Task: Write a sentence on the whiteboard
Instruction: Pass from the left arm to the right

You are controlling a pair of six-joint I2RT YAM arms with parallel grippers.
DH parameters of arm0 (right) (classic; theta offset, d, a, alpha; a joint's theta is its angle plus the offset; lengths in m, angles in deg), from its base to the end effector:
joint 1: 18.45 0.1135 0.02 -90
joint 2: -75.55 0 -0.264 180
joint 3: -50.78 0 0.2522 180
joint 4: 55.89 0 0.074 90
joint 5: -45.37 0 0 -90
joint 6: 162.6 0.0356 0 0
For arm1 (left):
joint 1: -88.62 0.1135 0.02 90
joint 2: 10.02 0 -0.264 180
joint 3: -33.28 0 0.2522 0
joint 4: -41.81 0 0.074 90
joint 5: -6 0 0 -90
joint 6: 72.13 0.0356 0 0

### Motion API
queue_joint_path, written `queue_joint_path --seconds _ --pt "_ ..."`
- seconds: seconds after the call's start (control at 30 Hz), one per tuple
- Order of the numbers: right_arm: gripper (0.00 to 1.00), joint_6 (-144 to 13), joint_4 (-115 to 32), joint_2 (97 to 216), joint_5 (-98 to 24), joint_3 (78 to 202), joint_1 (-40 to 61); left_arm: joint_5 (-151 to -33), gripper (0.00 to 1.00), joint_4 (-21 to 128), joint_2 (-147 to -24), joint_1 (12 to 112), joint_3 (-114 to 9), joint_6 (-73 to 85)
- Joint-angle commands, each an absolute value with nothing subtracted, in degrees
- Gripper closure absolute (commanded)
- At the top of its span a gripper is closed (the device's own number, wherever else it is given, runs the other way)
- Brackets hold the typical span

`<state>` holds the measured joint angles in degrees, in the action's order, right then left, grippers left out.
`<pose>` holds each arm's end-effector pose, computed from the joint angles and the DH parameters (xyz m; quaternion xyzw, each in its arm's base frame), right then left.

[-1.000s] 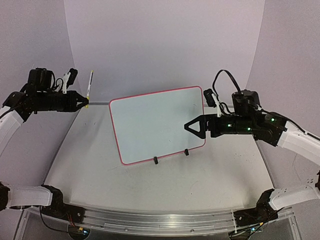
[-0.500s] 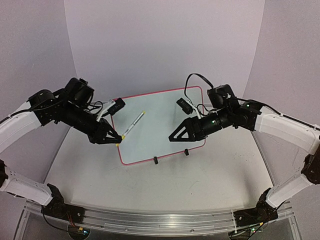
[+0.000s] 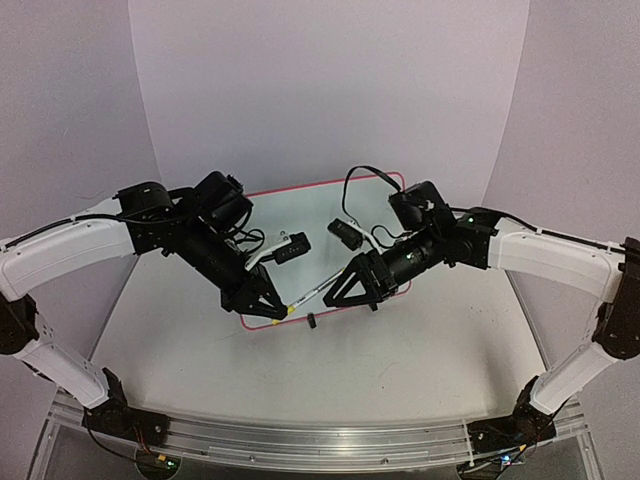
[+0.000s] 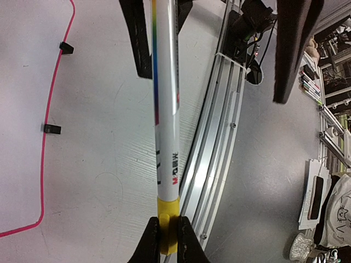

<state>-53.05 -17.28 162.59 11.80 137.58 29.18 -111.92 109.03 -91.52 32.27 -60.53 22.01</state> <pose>0.2015 0.2649 0.3173 -0.3908 0.7216 0.5657 0.0809 0.1457 -0.2490 0.3421 0.5289 0.7627 -0.3353 0.1615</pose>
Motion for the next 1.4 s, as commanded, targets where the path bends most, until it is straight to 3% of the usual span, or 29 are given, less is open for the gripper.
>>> queue_joint_path --seconds 0.0,0.9,1.37 --pt "0.19 -52.75 -21.14 164.96 13.85 139.23 30.47 -115.49 1.00 107.76 -92.89 31.83 -63.71 23.73" --pt "0.37 -52.12 -24.29 167.68 15.38 139.43 31.66 -118.52 1.00 113.15 -100.35 30.70 -69.11 26.32" --pt "0.63 -53.04 -24.00 168.39 14.96 138.34 31.74 -117.79 1.00 114.75 -101.40 30.69 -71.55 27.40"
